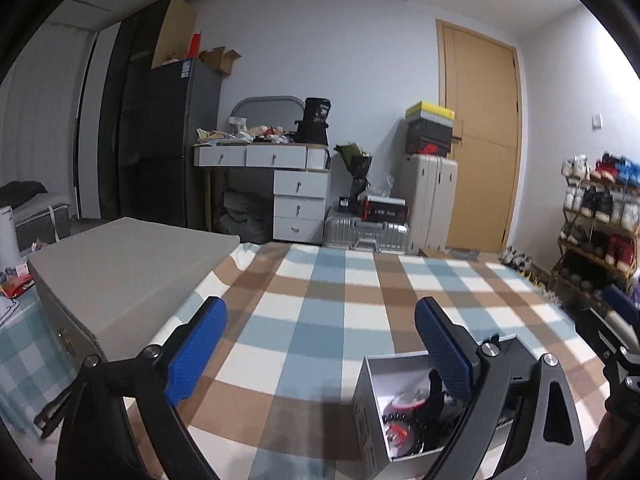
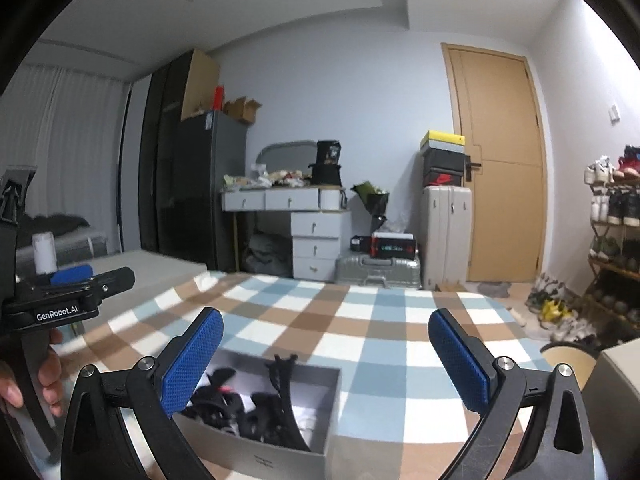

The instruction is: Organize jewelry

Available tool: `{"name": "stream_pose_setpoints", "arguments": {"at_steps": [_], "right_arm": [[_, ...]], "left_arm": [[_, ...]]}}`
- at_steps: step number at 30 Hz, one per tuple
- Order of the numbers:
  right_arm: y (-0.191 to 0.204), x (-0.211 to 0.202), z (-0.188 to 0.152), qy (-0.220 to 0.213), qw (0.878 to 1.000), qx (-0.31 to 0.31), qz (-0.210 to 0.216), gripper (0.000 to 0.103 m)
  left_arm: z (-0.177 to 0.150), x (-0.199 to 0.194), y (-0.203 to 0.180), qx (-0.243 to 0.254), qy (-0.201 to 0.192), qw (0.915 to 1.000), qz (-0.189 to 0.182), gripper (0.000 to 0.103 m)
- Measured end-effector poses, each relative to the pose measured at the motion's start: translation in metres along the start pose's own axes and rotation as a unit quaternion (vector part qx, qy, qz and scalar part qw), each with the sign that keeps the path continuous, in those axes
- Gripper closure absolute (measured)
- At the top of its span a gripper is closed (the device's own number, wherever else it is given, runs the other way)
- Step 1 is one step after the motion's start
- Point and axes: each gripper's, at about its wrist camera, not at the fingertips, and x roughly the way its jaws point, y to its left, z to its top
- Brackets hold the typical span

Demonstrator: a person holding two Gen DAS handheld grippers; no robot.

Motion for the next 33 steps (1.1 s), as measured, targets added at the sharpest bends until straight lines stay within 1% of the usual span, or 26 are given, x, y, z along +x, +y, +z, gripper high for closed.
{"name": "stream_pose_setpoints", "arguments": {"at_steps": [4, 7, 10, 12, 14, 21, 26, 33], "right_arm": [[0.004, -0.001, -0.008, 0.016, 1.000, -0.006, 0.008, 0.000], [0.003, 0.000, -0.009, 0.024, 1.000, -0.006, 0.009, 0.000], [-0.001, 0.003, -0.010, 0.036, 0.999, 0.004, 0.005, 0.000], [-0.006, 0.008, -0.012, 0.050, 0.999, 0.017, 0.006, 0.000], [-0.008, 0.010, -0.012, 0.060, 0.998, 0.022, 0.004, 0.000], [-0.002, 0.009, -0.012, 0.063, 0.998, 0.006, 0.012, 0.000], [-0.004, 0.010, -0.012, 0.064, 0.998, 0.009, 0.011, 0.000], [-0.004, 0.011, -0.011, 0.064, 0.998, 0.009, 0.009, 0.000]], "left_arm": [[-0.010, 0.003, -0.010, 0.022, 0.009, 0.9997, -0.005, 0.010], [-0.012, -0.002, -0.016, 0.029, 0.002, 0.9996, -0.009, 0.011], [-0.015, -0.002, -0.021, 0.041, 0.002, 0.9991, -0.011, 0.010], [-0.018, 0.000, -0.025, 0.049, 0.010, 0.9987, -0.012, 0.010], [-0.017, 0.000, -0.025, 0.047, 0.012, 0.9987, -0.014, 0.010], [-0.017, -0.001, -0.027, 0.050, 0.016, 0.9983, -0.025, 0.010], [-0.017, -0.002, -0.027, 0.051, 0.010, 0.9980, -0.036, 0.010], [-0.017, -0.002, -0.028, 0.050, 0.010, 0.9981, -0.035, 0.010]]}}
